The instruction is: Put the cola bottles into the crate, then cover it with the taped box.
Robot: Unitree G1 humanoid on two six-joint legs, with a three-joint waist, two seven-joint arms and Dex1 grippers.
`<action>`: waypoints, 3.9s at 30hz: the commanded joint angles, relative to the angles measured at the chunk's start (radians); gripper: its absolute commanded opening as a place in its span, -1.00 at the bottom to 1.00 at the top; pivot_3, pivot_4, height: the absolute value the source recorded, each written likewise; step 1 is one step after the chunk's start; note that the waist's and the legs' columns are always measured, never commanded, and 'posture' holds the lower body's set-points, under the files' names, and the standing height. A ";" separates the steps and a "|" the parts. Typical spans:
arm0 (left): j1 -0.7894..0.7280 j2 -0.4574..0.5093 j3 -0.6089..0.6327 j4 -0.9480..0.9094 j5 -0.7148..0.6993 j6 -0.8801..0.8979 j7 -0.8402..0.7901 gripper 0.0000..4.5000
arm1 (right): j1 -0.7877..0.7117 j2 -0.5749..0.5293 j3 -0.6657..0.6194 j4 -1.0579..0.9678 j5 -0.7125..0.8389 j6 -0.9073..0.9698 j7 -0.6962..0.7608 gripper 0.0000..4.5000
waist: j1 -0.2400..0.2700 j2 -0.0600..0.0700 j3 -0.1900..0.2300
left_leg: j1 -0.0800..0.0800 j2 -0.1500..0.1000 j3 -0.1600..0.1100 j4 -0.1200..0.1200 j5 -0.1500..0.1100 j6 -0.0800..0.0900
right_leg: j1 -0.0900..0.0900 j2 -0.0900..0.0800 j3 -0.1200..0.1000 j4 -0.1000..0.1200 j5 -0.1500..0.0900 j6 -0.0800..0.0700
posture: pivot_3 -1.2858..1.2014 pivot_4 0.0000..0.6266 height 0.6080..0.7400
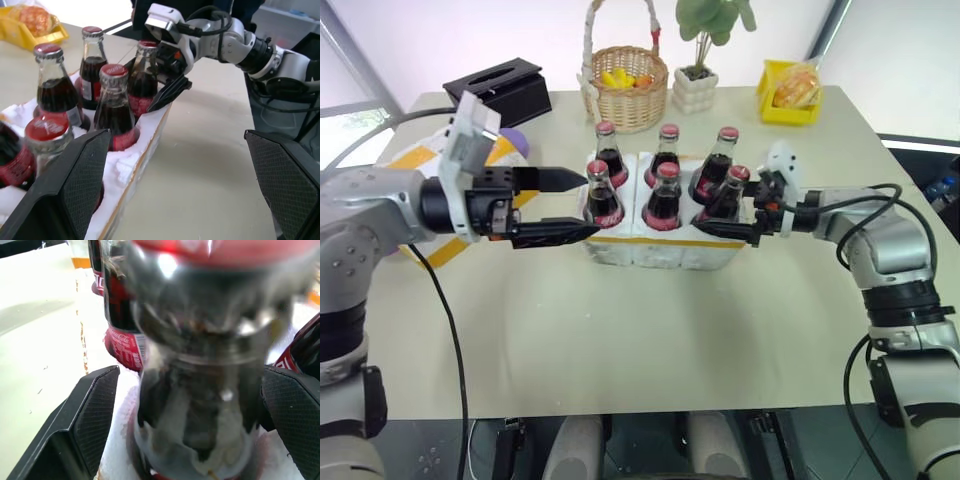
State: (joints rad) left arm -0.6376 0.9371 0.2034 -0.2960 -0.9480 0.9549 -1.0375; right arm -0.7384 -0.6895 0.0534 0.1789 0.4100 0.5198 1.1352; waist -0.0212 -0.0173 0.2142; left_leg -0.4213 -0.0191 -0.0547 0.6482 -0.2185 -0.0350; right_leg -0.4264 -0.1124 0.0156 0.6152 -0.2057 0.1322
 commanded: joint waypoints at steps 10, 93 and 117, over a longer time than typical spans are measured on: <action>0.279 0.191 0.233 0.022 0.291 -0.237 0.046 1.00 | -0.044 -0.272 -0.241 -0.077 0.179 0.087 0.188 0.99 | 0.002 0.000 0.000 | 0.000 0.000 0.001 -0.001 0.000 0.000 | 0.000 0.000 0.000 -0.001 -0.002 -0.004 | 0.03 -0.52 1.00; 0.273 0.249 -0.115 0.917 1.388 -1.068 0.992 -0.75 | -0.011 -0.359 -0.306 -0.175 0.328 0.151 0.199 1.00 | 0.005 0.000 -0.002 | -0.004 0.002 0.010 0.000 -0.001 -0.001 | -0.009 -0.004 0.000 0.005 0.001 -0.001 | 0.03 -0.52 1.00; -0.316 0.101 -0.204 0.589 1.135 -1.203 0.447 -0.75 | 0.156 -0.424 -0.408 -0.131 0.278 0.124 0.186 1.00 | -0.001 -0.001 -0.002 | -0.003 0.001 0.011 0.002 0.000 0.000 | -0.006 -0.004 0.001 0.004 0.002 0.001 | 0.03 -0.52 1.00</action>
State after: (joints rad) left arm -0.9301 1.0294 -0.0066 0.3407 0.2150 -0.2184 -0.5492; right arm -0.5817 -1.0942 -0.3112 0.0786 0.6883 0.6671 1.3330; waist -0.0227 -0.0182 0.2120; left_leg -0.4246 -0.0174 -0.0442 0.6499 -0.2186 -0.0351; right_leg -0.4325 -0.1163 0.0162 0.6196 -0.2036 0.1337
